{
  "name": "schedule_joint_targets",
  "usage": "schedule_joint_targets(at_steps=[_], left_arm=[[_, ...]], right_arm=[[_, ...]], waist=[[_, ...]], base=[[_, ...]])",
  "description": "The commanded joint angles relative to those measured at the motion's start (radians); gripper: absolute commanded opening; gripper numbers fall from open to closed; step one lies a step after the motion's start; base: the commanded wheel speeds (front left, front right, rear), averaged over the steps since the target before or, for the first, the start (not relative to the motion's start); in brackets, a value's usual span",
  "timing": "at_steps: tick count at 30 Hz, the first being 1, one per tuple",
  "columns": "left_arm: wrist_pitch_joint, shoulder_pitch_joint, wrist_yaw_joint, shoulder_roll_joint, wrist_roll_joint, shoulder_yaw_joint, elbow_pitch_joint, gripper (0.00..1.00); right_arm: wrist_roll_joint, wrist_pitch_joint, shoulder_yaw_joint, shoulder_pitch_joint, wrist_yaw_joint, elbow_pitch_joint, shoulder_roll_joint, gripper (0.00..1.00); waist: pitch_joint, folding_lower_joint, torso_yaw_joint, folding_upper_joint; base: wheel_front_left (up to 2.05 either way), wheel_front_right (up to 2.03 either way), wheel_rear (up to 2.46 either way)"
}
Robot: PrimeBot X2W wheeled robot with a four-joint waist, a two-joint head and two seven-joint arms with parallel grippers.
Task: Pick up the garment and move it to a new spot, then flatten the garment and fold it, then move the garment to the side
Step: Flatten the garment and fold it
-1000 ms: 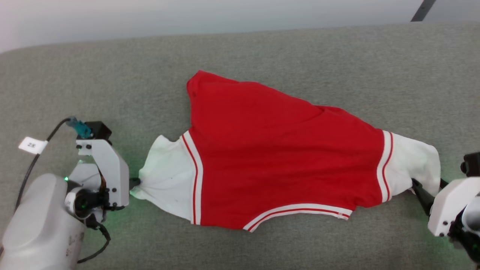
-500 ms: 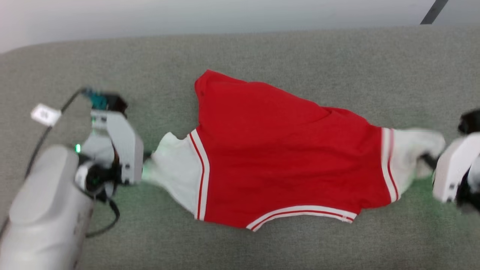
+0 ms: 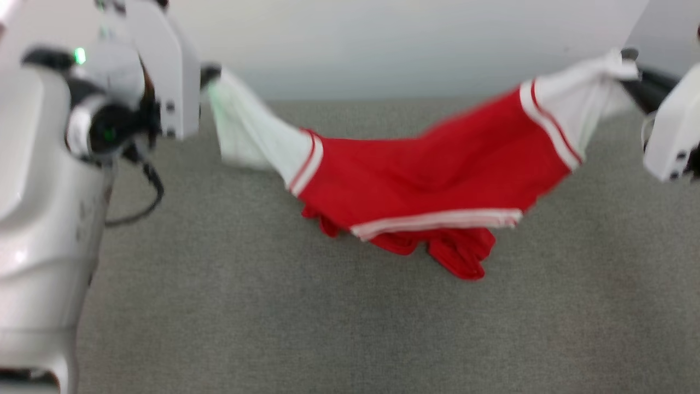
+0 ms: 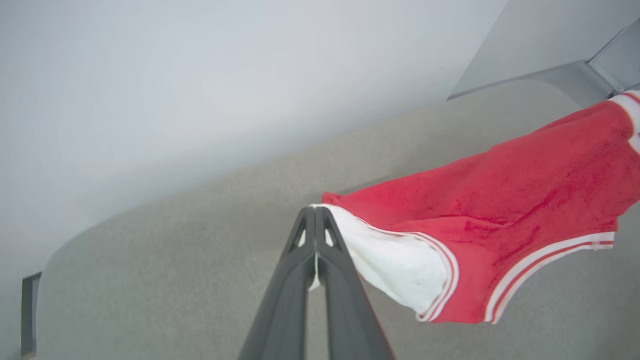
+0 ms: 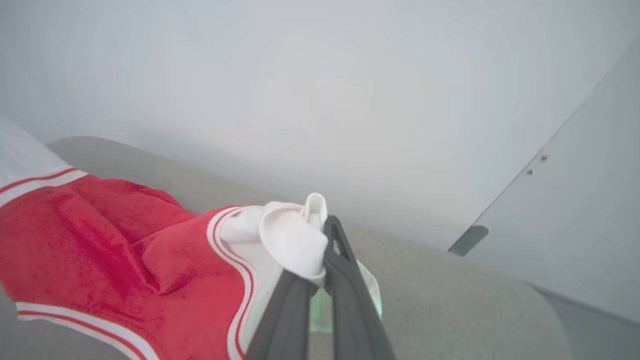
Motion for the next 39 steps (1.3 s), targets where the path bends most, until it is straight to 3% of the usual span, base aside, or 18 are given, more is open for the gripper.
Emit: schedule_joint_targets(at_steps=[1,13,17,23,27,33,39], left_arm=[[-0.008,-0.026,0.003,-0.006,-0.001,0.004,0.002,0.0],[-0.121,-0.289,0.003,-0.052,0.013,0.014,0.115,0.0],[-0.16,-0.354,0.006,-0.064,0.019,0.022,0.144,0.0],[-0.238,-0.458,0.006,-0.094,0.046,0.016,0.179,0.0],[-0.339,-0.561,0.007,-0.1,0.103,-0.003,0.212,0.0],[-0.659,-0.761,0.036,-0.135,0.199,0.009,0.306,0.0],[-0.86,-0.873,0.018,-0.169,0.195,0.019,0.41,0.0]], right_arm=[[0.008,-0.011,0.014,-0.025,0.0,-0.002,-0.004,0.0],[0.082,-0.154,0.135,-0.319,0.0,0.142,0.009,0.0],[0.085,-0.19,0.146,-0.402,0.0,0.216,0.018,0.0],[-0.01,-0.29,0.18,-0.564,0.0,0.342,0.02,0.0],[-0.145,-0.45,0.161,-0.703,0.0,0.449,0.044,0.0],[-0.474,-0.807,0.032,-0.915,0.0,0.634,0.082,0.0],[-0.755,-0.897,-0.131,-1.003,0.0,0.707,0.118,0.0]], waist=[[-0.042,0.0,0.009,-0.0001],[-0.079,0.0,0.025,-0.0001],[-0.014,0.0,0.03,-0.0001],[0.177,0.0,0.036,-0.0001],[0.324,0.0,0.034,-0.0001],[0.517,0.0,0.055,-0.0001],[0.644,0.0,0.095,-0.0001]], base=[[0.0,0.0,0.0],[0.0,0.0,0.0],[0.0,0.0,0.0],[0.0,0.0,0.0],[0.0,0.0,0.0],[0.0,0.0,0.0],[0.0,0.0,0.0]])
